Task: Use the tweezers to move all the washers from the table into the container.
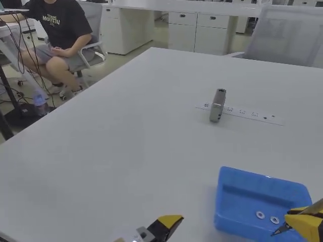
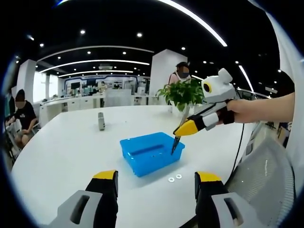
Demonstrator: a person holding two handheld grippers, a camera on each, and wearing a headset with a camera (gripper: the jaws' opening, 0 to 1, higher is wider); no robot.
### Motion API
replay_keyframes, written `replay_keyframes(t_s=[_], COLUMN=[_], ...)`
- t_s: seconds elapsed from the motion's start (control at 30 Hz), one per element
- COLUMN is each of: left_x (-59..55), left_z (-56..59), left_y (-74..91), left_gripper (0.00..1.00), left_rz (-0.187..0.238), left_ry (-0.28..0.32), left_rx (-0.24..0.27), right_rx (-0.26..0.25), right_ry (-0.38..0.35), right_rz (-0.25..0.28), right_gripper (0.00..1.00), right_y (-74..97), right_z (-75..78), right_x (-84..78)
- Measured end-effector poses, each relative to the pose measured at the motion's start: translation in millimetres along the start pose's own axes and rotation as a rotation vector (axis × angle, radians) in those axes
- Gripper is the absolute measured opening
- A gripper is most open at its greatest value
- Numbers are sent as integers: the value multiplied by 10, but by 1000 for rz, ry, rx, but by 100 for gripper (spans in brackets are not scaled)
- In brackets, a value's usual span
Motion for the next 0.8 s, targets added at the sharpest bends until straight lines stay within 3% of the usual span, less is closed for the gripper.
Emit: replay_keyframes(t_s=[0.3,0.6,0.8], left_x=[-1,-9,-13], left_z=[1,0,-3], left_y=[5,3,4], left_gripper=[65,64,64], left_rz=[0,-7,-9], left_ry=[0,-3,-5], left_rx=[0,1,3], right_rx=[40,59,58], right_ry=[-63,-66,-67], right_rz=[-52,-102,-108], right_gripper=[3,3,3], right_y=[-94,-146,-150], right_z=[-138,-216,-211], right_x=[-282,-421,-457])
Point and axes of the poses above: the centre of the closed fingertips' face, and the gripper's own axes: y roughly backward along the fingers, z roughly to its right, x roughly out of its top, the point moved 4 cm from there along y, roughly backward along the fingers, and after that the axes turned 14 degrees about y, right-handed, at the moved point
